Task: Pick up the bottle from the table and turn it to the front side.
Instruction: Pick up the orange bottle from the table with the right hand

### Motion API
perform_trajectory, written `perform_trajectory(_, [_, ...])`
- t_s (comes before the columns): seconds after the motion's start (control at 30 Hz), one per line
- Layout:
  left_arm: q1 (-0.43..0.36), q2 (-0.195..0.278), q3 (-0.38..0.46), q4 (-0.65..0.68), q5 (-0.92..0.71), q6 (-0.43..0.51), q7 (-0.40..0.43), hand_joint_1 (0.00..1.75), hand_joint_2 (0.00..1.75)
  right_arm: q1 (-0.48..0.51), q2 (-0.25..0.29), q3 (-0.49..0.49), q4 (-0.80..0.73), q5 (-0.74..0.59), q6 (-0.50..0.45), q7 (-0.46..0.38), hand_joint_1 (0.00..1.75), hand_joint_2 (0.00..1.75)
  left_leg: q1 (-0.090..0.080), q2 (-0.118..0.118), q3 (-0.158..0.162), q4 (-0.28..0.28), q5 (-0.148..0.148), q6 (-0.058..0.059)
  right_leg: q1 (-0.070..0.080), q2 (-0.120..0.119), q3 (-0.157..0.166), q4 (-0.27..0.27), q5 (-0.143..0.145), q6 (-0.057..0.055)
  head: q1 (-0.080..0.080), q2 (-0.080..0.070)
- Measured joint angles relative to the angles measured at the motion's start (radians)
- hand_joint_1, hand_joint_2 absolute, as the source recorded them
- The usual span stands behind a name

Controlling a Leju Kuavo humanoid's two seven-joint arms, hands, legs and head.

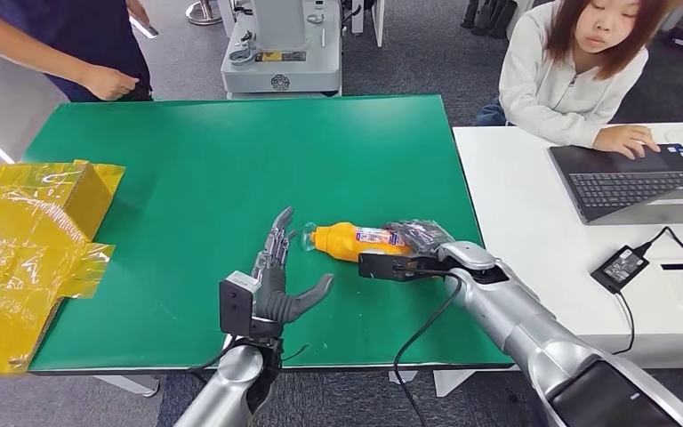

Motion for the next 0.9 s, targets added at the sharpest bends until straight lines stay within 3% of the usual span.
perform_trajectory(0.13, [0.008, 0.014, 0.001, 0.0, -0.015, 0.026, -0.007, 0.0, 1.75, 0.067, -0.019, -0.064, -0.04, -0.134, -0.088, -0.104, 1.75, 1.75, 0.0, -0.001, 0.0, 0.0, 0.0, 0.0, 0.0, -0.001, 0.0, 0.0, 0.0, 0.0, 0.0, 0.0])
perform_trajectory(0.27, [0.016, 0.03, 0.012, -0.003, -0.058, 0.054, -0.008, 0.0, 1.75, 0.185, -0.044, -0.187, -0.159, -0.252, -0.151, -0.177, 1.75, 1.75, 0.0, -0.002, -0.002, 0.0, 0.0, 0.0, 0.0, -0.002, 0.0, 0.0, -0.001, 0.0, 0.0, 0.0])
perform_trajectory(0.57, [0.039, 0.085, 0.079, -0.031, -0.128, 0.071, -0.002, 0.0, 1.75, 0.54, -0.075, -0.52, -0.587, -0.275, -0.269, -0.225, 1.75, 1.75, 0.0, -0.005, -0.003, -0.001, -0.001, 0.0, 0.0, -0.006, -0.002, -0.001, -0.002, 0.0, 0.0, 0.0])
perform_trajectory(0.73, [0.039, 0.105, 0.111, -0.037, -0.102, -0.031, 0.021, 0.0, 1.75, 0.728, -0.072, -0.666, -0.763, -0.292, -0.317, -0.283, 1.75, 1.75, 0.0, -0.006, -0.005, -0.001, -0.001, 0.0, 0.0, -0.007, -0.002, -0.001, -0.003, 0.001, 0.0, 0.0])
perform_trajectory(0.9, [0.003, 0.108, 0.118, -0.032, -0.049, -0.184, 0.037, 0.0, 1.75, 0.802, -0.054, -0.722, -0.845, -0.27, -0.331, -0.317, 1.75, 1.75, 0.0, -0.005, -0.004, -0.001, -0.001, 0.0, 0.0, -0.006, -0.002, 0.0, -0.002, 0.0, 0.0, 0.0])
